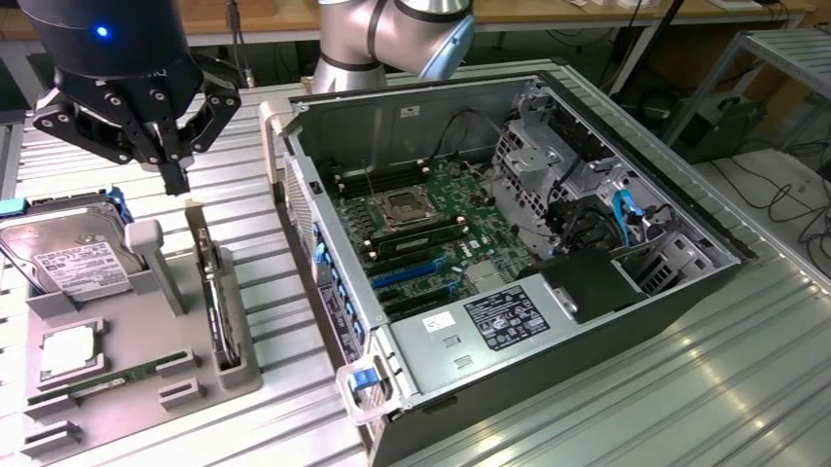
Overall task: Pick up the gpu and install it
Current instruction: 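Pick up the gpu and move the gpu toward the slot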
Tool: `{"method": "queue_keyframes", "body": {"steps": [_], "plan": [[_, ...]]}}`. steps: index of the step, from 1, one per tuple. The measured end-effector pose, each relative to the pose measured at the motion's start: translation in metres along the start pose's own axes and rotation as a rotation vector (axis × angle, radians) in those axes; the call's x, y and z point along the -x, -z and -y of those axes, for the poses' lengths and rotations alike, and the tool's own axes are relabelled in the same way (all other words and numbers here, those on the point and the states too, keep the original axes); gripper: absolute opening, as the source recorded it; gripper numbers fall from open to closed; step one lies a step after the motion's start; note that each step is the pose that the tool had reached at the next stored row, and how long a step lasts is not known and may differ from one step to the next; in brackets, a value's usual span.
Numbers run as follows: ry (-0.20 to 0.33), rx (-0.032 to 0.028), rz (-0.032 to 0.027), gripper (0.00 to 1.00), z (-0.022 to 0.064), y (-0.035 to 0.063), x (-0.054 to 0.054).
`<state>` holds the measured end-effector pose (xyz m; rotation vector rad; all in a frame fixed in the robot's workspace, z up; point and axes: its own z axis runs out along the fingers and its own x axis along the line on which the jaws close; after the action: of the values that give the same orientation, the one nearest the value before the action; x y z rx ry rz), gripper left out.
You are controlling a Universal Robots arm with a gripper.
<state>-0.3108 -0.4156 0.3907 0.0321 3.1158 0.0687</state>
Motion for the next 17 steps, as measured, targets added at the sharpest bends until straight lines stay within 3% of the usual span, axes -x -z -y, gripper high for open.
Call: {"method": "queue_keyframes", "body": {"steps": [5, 8, 10, 11, 17], "plan": [[0.001, 0.0, 0.0, 0.11, 0.0, 0.0, 0.0], [0.001, 0.0001, 0.0, 0.3, 0.0, 0.0, 0.0], [0.005, 0.0001, -0.0001, 0.3, -0.0001, -0.0003, 0.0], [0.011, 0.0, -0.0004, 0.36, -0.0001, -0.0008, 0.0], [0.04, 0.0004, -0.0041, 0.36, 0.0045, -0.0102, 0.0]]}}
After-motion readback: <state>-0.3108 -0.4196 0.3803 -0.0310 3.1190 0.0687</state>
